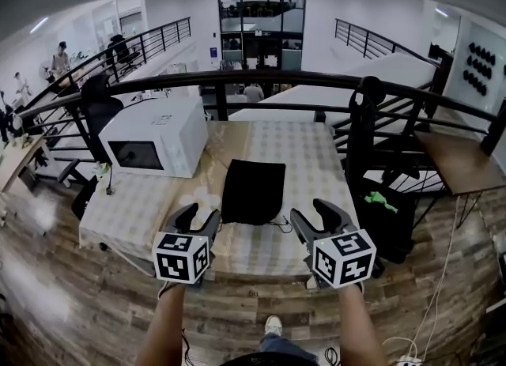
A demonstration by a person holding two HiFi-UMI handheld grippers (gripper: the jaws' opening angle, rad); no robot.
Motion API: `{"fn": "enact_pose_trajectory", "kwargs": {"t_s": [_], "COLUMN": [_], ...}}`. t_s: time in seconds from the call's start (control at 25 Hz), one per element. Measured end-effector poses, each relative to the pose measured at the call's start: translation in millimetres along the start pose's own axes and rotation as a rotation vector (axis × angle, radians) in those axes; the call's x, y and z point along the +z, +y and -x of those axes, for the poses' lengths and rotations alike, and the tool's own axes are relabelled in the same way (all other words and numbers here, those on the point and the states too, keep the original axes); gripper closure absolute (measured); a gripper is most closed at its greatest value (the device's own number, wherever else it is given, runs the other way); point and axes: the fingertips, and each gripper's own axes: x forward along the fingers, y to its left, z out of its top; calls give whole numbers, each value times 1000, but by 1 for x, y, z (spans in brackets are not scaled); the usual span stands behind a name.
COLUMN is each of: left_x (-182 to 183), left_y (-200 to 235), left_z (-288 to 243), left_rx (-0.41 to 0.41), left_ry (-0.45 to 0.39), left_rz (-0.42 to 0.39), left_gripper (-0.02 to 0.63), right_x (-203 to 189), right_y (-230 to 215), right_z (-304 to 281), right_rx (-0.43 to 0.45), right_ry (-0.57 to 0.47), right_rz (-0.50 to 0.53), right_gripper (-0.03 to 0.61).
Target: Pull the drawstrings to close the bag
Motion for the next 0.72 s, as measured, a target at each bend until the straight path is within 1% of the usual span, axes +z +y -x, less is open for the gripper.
{"fn": "enact_pose_trajectory", "kwargs": {"t_s": [0.36,0.72], "left_x": [35,49], "left_y": [7,18], "left_z": [-84,-139], "left_rx": [9,49], "left_ry": [-10,0], "left_rz": [2,15], "left_gripper": [402,402], "right_x": [19,26], "right_y": [-60,-97], "right_z": [-65,-119], "right_rx": [18,65], "right_ry": [1,12], "right_rz": [-5,-9], "right_gripper": [362,362]}}
